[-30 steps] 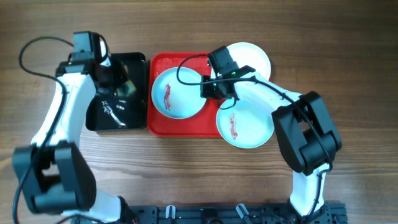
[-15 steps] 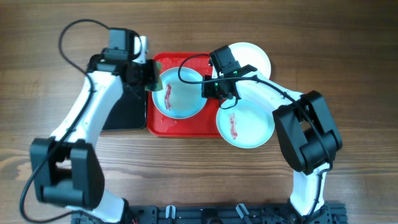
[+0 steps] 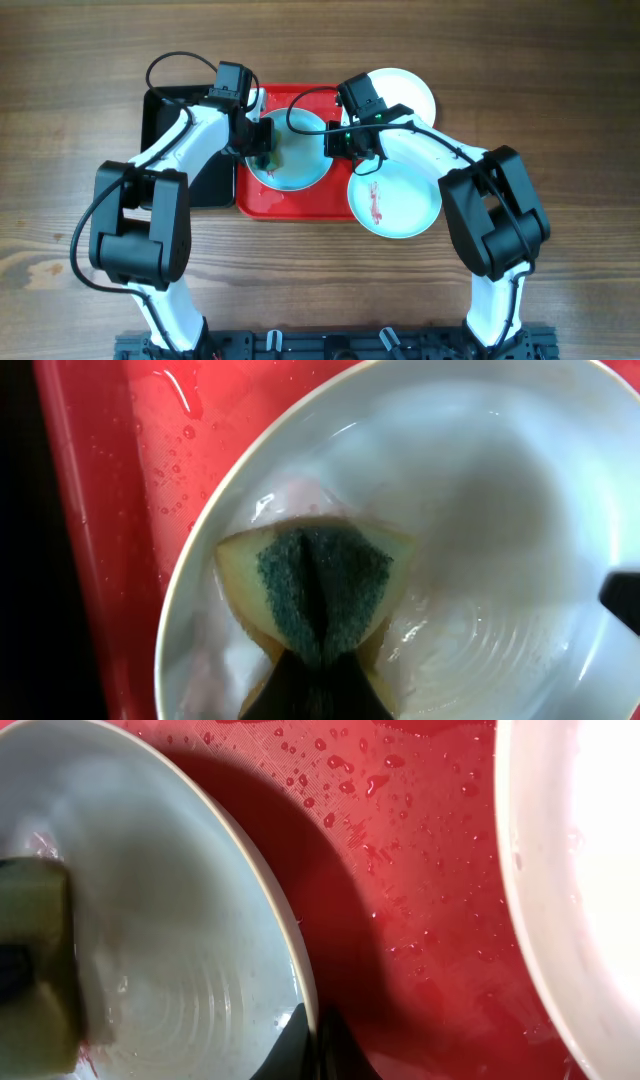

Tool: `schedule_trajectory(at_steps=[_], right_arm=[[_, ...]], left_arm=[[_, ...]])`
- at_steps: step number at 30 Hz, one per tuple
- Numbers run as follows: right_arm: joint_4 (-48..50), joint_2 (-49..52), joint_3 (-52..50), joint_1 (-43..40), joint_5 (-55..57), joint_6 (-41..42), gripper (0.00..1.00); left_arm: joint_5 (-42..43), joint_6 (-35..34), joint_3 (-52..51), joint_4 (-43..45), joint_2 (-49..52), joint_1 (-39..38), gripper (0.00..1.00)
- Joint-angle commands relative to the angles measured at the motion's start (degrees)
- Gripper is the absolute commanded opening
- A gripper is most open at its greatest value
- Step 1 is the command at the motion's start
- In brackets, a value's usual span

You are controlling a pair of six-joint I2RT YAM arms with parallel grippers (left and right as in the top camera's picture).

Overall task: Clean dirty plates on tray and stack at the side
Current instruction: 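Lift the sponge with left gripper and bring it over the blue plate, then scrub the blue plate surface with the sponge while right gripper holds rim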

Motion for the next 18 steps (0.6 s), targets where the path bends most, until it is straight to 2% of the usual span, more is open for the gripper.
schedule_trajectory(at_steps=[1,7,12,18], right_arm=[[-0.5,1.9,-0.2,0.0,-0.9,-0.8,0.04],[-0.5,1.9,-0.2,0.0,-1.6,-0.8,0.04],[-0.9,1.9,-0.2,-0.5,-3.1,-0.8,0.04],[-0.9,1.9,-0.2,-0.7,-3.5,-0.8,0.04]], left_arm=[[0.2,-2.0,0.2,-1.9,1.9,-0.2,0.04],[10.3,-2.0,0.2,-4.5,1.9,-0.3,0.04],[10.1,-2.1,0.2,-2.9,1.9,0.0,0.04],[9.9,-3.0,0.2,4.6,1.9,0.7,0.04]])
